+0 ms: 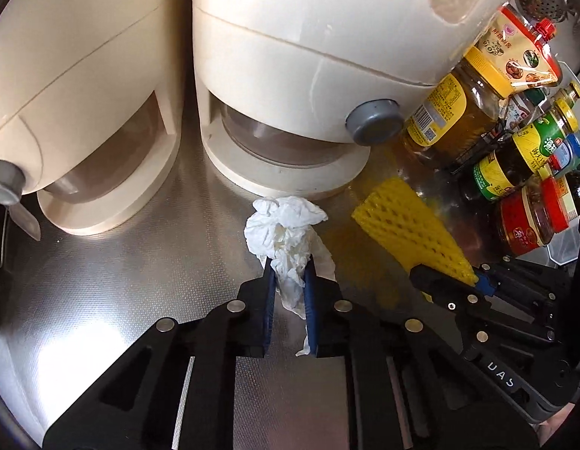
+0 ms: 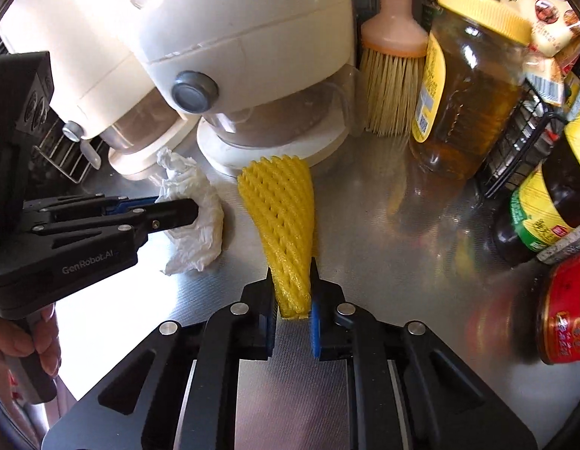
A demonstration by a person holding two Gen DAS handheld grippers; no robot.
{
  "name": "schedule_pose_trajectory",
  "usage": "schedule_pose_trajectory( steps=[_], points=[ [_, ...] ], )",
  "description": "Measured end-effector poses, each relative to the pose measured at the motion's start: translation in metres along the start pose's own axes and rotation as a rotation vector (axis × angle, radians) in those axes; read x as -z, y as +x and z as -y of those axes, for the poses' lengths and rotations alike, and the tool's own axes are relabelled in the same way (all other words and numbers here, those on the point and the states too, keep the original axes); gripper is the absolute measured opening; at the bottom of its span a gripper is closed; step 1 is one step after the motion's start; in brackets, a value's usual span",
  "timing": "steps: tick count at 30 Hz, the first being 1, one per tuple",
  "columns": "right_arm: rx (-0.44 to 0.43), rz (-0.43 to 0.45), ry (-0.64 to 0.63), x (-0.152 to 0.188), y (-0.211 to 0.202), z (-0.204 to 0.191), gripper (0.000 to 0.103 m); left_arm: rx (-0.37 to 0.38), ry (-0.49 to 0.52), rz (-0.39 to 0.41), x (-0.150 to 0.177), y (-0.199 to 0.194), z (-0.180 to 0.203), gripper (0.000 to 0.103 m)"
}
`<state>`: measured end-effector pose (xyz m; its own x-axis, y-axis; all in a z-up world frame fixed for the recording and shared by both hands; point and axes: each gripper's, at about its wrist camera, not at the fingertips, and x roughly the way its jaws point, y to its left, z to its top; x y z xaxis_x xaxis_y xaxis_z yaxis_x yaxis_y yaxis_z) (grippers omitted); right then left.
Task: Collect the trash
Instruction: 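Grasp the crumpled white tissue with the left gripper while the right gripper grasps the yellow foam net, then lower the tissue and foam net over the black bin and open both grippers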
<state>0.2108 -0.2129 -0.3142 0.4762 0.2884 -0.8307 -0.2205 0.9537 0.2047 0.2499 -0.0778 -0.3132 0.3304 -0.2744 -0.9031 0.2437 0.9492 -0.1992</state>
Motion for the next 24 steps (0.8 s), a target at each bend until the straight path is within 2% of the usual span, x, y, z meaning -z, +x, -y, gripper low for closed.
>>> schedule_pose_trajectory(
  steps=[6, 13, 24],
  points=[
    [0.000, 0.028, -0.009, 0.007, -0.029, -0.005, 0.015, -0.001, 0.018, 0.060, 0.015, -0.040, 0.005, 0.012],
    [0.006, 0.091, -0.025, 0.029, -0.076, -0.019, 0.015, 0.009, 0.027, 0.121, 0.057, -0.094, 0.019, 0.012],
    [-0.031, 0.120, -0.036, 0.120, -0.147, -0.042, 0.015, 0.016, 0.028, 0.177, 0.165, -0.173, 0.047, 0.012]
  ],
)
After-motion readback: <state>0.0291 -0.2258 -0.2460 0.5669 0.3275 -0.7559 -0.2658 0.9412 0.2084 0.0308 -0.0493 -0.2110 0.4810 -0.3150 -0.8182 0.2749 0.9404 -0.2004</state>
